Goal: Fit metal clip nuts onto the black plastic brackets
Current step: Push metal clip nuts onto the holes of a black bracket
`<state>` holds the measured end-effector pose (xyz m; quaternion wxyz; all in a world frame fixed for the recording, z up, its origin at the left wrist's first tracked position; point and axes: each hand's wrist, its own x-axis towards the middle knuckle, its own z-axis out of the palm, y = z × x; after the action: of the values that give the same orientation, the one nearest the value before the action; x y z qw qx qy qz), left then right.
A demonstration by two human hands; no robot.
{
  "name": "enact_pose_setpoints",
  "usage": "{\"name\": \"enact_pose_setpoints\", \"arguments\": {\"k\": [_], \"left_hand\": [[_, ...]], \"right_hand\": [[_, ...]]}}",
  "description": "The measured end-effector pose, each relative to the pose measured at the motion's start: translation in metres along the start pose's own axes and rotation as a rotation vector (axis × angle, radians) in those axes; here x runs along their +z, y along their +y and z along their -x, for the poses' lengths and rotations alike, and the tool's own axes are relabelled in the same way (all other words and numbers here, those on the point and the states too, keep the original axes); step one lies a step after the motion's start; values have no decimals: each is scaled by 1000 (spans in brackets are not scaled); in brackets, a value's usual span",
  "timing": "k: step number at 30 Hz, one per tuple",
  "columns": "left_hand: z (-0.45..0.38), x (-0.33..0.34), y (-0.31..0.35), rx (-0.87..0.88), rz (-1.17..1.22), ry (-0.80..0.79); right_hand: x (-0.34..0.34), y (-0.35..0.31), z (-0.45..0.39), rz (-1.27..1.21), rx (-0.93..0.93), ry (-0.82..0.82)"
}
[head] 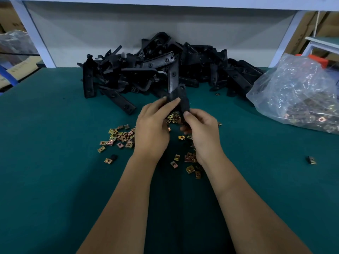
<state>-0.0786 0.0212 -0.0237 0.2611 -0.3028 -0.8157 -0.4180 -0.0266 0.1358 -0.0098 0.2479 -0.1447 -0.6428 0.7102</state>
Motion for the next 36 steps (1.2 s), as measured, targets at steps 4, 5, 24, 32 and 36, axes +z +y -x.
{"name": "enact_pose_setpoints", "arguments": {"k": [4,5,24,32,36], "left_hand": [[0,5,11,-66,-55,267],[2,6,15,-93,-8,290],[-14,5,4,-1076,1601,333],[-11,3,2,-1046,1603,196],[-11,6,4,-1009,1582,145]], "right_hand": [[-1,1,-3,-222,56,62],[-2,0,-3,-280,67,69],[-22,5,-8,1186,-324,-330],[-18,9,-7,1126,-417,-306],[-12,5,-4,604,-231,-189]]}}
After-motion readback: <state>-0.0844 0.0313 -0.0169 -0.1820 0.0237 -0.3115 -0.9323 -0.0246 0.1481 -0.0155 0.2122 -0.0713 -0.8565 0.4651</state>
